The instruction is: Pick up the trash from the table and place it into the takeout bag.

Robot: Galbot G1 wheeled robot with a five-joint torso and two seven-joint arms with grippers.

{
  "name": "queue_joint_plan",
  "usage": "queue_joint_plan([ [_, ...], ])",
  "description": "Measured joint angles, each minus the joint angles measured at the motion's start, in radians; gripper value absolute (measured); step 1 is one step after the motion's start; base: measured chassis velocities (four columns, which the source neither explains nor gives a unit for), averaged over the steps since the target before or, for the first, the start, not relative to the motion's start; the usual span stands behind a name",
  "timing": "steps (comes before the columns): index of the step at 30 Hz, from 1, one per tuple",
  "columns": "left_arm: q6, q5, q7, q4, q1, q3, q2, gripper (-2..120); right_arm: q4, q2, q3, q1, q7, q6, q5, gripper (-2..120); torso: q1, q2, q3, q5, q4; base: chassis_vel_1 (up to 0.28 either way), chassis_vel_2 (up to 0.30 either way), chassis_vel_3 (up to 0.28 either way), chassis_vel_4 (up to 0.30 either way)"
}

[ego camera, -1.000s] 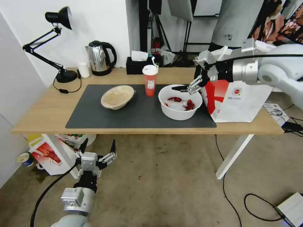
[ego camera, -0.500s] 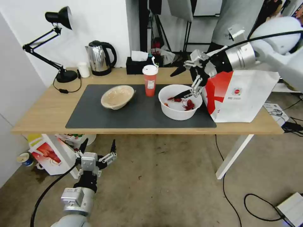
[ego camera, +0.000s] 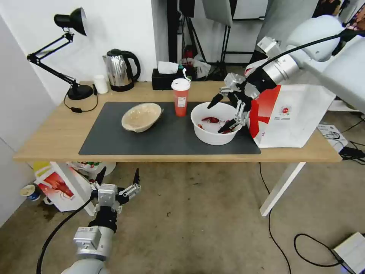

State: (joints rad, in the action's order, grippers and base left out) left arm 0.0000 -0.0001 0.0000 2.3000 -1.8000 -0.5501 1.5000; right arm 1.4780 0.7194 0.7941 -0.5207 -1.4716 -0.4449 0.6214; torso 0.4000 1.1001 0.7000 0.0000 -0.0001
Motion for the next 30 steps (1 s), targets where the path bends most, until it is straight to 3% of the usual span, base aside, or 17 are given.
queue_joint_plan([
  [10, 0.0, 0.0, 0.0, 0.0, 0.0, 0.0, 0.0, 100, -0.037, 0.017, 0.003, -0.014, -0.062, -0.007, -0.077, 100, 0.0, 0.0, 0.0, 0.0, 0.0001, 0.0, 0.0, 0.0, 0.0],
  [30, 0.0, 0.0, 0.0, 0.0, 0.0, 0.0, 0.0, 100, -0.083, 0.007, 0.045, -0.025, -0.063, -0.014, -0.101, 100, 0.0, 0.0, 0.0, 0.0002, 0.0, 0.0, 0.0, 0.0, 0.0],
])
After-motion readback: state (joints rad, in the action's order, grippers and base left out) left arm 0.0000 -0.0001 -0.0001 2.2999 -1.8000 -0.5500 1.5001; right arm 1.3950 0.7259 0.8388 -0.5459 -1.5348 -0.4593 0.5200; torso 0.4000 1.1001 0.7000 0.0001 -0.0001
